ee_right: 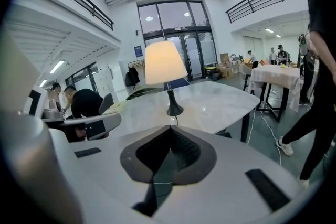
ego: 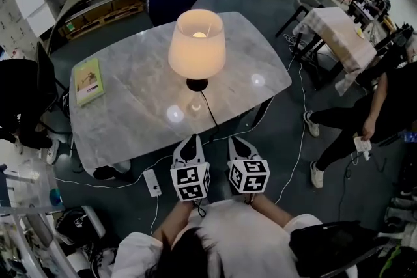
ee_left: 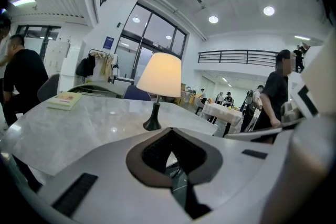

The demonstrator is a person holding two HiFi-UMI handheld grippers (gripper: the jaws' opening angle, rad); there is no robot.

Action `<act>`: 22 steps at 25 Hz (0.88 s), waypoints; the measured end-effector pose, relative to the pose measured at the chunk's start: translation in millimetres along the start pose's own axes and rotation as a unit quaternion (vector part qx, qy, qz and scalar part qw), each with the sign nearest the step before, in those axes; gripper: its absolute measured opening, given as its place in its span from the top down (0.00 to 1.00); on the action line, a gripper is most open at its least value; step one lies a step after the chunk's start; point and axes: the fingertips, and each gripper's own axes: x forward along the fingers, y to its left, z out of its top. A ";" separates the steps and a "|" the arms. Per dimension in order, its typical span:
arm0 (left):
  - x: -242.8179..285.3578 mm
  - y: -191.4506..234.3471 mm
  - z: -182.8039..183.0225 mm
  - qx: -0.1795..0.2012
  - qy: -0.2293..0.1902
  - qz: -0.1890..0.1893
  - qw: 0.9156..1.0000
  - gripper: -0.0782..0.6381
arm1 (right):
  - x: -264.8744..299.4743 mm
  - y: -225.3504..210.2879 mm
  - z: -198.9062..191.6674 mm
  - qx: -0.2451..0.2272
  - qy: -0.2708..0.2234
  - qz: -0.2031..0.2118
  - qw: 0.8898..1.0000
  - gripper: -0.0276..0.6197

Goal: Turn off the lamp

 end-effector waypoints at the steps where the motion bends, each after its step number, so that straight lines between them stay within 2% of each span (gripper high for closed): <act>1: 2.2 -0.7 -4.2 -0.002 0.004 -0.001 1.000 0.88 | 1.0 -2.5 -2.7 0.000 0.003 -0.001 1.000 0.96; 11: 19.0 -31.6 -41.7 -0.006 0.052 -0.006 0.999 0.88 | -7.9 -48.6 -22.0 0.030 0.027 -0.020 0.999 0.96; 17: 28.8 -52.5 -50.0 0.002 0.068 0.003 0.998 0.88 | -1.4 -66.3 -24.6 0.009 0.042 0.001 0.999 0.96; 22: 31.7 -53.5 -65.7 -0.002 0.083 0.013 0.997 0.88 | 11.1 -66.9 -29.8 0.015 0.047 0.017 0.999 0.96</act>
